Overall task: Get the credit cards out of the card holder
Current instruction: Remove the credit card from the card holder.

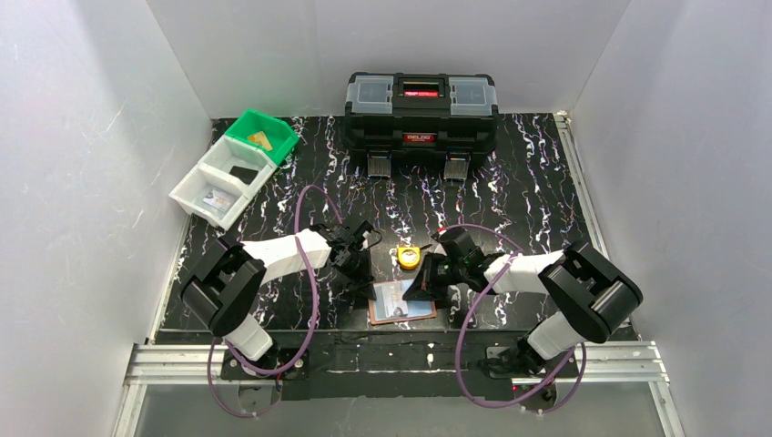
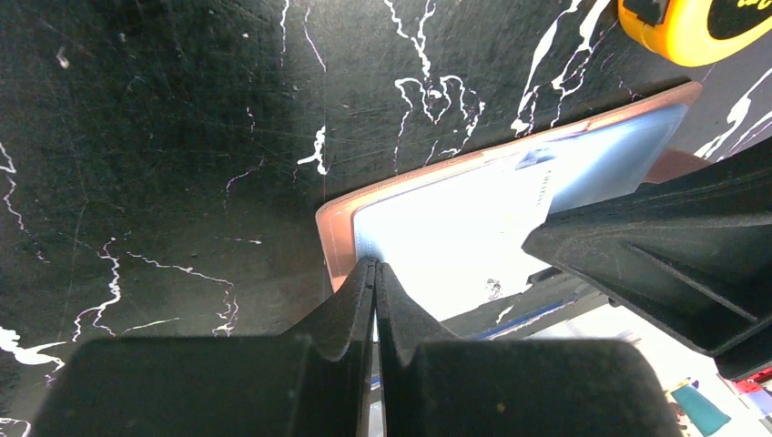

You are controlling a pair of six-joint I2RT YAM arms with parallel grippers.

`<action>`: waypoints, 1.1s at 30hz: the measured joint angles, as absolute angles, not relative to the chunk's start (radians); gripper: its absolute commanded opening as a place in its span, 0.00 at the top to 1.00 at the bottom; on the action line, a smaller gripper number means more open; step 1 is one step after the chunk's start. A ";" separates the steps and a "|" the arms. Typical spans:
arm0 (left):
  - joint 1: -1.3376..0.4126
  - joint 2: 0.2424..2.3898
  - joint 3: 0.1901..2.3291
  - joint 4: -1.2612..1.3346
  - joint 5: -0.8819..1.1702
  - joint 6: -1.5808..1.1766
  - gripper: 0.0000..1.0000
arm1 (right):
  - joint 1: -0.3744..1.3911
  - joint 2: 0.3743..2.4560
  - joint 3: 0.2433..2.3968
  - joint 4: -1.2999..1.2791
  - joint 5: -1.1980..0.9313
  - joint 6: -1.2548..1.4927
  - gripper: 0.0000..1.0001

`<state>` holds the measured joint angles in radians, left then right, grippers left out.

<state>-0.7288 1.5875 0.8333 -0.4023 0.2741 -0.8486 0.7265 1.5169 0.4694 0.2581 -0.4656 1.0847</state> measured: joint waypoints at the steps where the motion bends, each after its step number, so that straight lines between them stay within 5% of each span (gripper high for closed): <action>1: -0.728 1.588 0.833 -0.402 0.274 -0.848 1.00 | 0.727 1.514 0.469 0.253 -0.462 1.081 0.96; 6: -0.728 1.588 0.833 -0.402 0.276 -0.845 1.00 | 0.727 1.506 0.470 0.237 -0.455 1.069 0.71; 12: -0.728 1.591 0.834 -0.401 0.284 -0.843 1.00 | 0.727 1.547 0.476 0.292 -0.509 1.074 0.66; 25: -0.727 1.594 0.835 -0.401 0.288 -0.840 1.00 | 0.726 1.595 0.477 0.339 -0.544 1.092 0.91; 33: -0.727 1.596 0.839 -0.407 0.286 -0.839 1.00 | 0.726 1.490 0.477 0.242 -0.484 1.044 0.98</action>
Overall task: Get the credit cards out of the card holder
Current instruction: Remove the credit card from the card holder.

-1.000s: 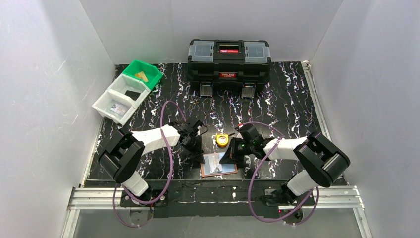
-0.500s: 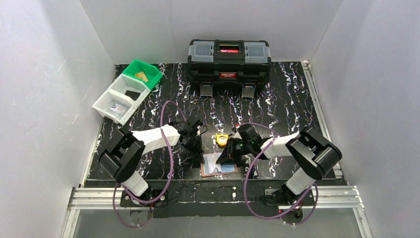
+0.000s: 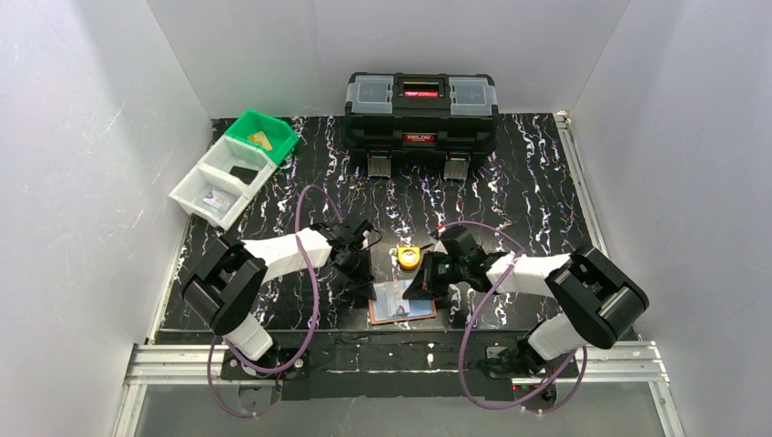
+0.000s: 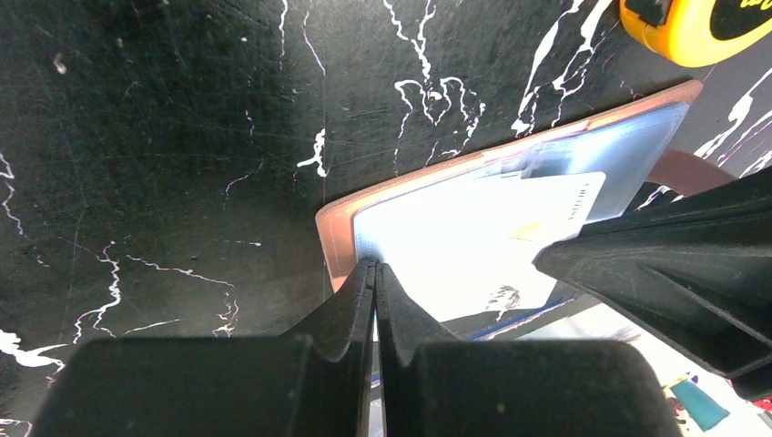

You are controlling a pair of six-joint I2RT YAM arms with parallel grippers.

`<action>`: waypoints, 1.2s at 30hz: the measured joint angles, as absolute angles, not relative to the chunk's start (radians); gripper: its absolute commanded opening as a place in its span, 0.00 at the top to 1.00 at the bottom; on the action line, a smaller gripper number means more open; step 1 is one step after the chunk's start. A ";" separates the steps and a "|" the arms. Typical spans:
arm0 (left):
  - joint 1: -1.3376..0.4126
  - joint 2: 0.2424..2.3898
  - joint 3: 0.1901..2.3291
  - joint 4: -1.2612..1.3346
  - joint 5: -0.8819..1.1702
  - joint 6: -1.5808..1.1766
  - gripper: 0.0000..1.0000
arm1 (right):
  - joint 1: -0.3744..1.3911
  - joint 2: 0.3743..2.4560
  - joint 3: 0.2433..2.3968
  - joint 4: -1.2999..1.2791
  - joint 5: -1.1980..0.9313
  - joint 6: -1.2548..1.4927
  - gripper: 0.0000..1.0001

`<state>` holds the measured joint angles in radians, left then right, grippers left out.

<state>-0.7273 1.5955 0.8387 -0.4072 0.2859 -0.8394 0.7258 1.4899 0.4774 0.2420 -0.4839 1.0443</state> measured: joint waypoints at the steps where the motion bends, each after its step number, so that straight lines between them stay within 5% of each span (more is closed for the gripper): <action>1: -0.727 1.596 0.840 -0.409 0.285 -0.839 1.00 | 0.726 1.477 0.477 0.226 -0.474 1.037 0.98; 25: -0.728 1.621 0.974 -0.622 0.187 -0.796 0.98 | 0.720 1.259 0.561 -0.087 -0.368 0.907 0.99; 32: -0.714 1.573 1.090 -0.709 0.169 -0.766 0.50 | 0.711 1.231 0.584 -0.111 -0.385 0.900 0.99; 36: -0.662 1.489 1.110 -0.735 0.192 -0.749 0.34 | 0.686 1.229 0.607 -0.127 -0.417 0.894 0.99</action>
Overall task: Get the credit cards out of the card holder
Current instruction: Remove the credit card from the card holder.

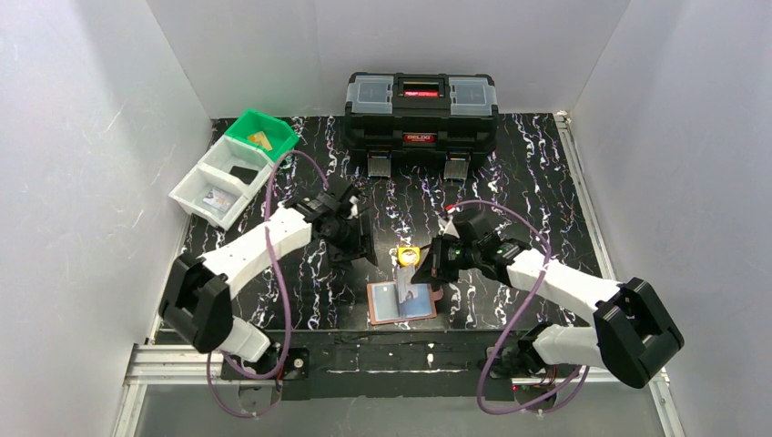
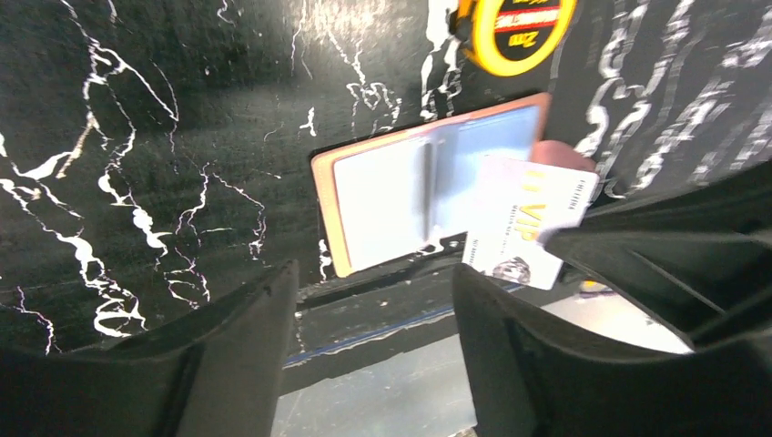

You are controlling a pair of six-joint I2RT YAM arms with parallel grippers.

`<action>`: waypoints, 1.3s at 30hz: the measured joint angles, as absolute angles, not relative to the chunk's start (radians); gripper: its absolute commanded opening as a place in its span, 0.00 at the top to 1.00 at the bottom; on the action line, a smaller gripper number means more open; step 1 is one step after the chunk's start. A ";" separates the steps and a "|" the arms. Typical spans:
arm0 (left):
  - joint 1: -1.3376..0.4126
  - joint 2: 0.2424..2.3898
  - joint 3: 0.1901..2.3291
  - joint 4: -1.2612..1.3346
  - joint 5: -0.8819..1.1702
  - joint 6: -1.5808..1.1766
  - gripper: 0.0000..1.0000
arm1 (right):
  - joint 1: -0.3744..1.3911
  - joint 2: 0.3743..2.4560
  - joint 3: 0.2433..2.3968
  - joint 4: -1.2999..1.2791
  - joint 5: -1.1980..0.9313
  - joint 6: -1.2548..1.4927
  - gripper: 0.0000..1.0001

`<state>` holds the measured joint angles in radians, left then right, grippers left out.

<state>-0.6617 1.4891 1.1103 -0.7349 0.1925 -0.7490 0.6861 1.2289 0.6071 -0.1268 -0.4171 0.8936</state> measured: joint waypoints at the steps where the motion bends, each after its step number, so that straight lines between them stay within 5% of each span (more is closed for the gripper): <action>1: -0.643 1.464 1.111 -0.735 0.205 -0.744 0.32 | 0.677 1.229 0.615 -0.127 -0.430 0.893 0.99; 24: -0.447 1.301 1.023 -0.399 0.710 -0.817 0.31 | 0.570 1.303 0.675 0.327 -0.809 1.227 0.99; 34: -0.447 1.315 0.996 -0.286 0.809 -0.887 0.52 | 0.570 1.331 0.675 0.426 -0.839 1.290 0.99; 39: -0.445 1.340 0.990 -0.251 0.839 -0.917 0.78 | 0.569 1.355 0.678 0.458 -0.850 1.314 0.99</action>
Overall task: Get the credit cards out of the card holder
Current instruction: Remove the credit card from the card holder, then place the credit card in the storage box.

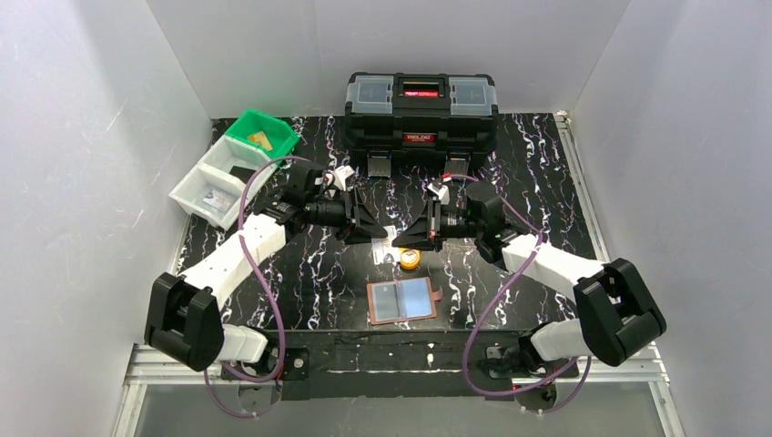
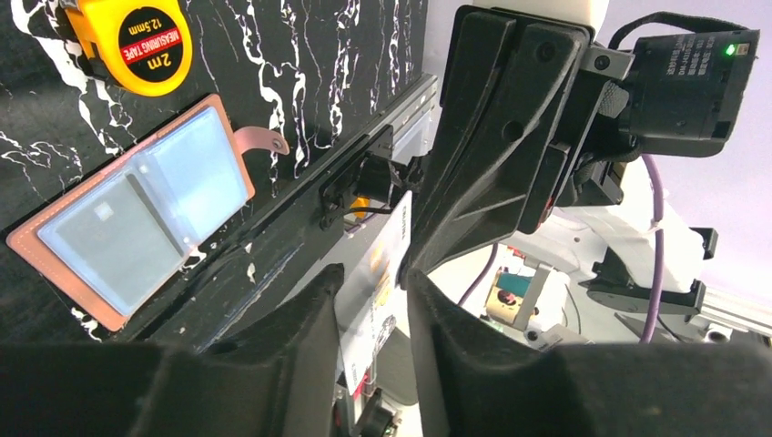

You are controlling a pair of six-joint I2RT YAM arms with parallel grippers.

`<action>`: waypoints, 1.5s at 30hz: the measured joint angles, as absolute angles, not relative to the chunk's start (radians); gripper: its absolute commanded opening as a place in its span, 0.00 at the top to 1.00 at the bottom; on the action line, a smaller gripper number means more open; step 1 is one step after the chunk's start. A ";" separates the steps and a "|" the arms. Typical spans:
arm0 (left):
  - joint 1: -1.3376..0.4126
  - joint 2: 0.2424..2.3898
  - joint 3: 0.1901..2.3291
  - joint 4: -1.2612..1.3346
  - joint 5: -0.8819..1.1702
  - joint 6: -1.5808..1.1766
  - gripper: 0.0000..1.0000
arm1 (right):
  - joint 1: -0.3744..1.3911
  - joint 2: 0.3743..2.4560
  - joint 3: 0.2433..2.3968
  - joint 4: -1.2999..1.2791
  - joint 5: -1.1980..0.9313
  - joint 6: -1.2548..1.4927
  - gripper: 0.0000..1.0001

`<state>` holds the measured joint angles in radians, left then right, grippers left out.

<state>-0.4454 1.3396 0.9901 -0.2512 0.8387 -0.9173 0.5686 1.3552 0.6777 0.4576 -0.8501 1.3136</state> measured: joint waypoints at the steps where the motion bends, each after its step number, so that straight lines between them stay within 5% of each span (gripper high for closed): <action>1: -0.444 1.341 0.990 -0.249 0.839 -0.920 0.85 | 0.567 1.358 0.678 0.463 -0.853 1.314 0.99; 4: -0.439 1.342 0.990 -0.245 0.842 -0.926 1.00 | 0.563 1.362 0.684 0.471 -0.860 1.311 0.90; 10: -0.440 1.341 0.993 -0.263 0.838 -0.914 1.00 | 0.565 1.366 0.714 0.356 -0.841 1.233 0.24; 13: -0.441 1.341 1.017 -0.340 0.785 -0.879 1.00 | 0.566 1.365 0.753 0.261 -0.816 1.160 0.03; 32: -0.202 1.295 1.333 -0.826 0.282 -0.706 1.00 | 0.540 1.301 0.834 -0.274 -0.517 0.767 0.02; 45: 0.059 1.690 1.677 -0.974 -0.249 -0.636 1.00 | 0.524 1.325 0.886 -0.362 -0.496 0.677 0.02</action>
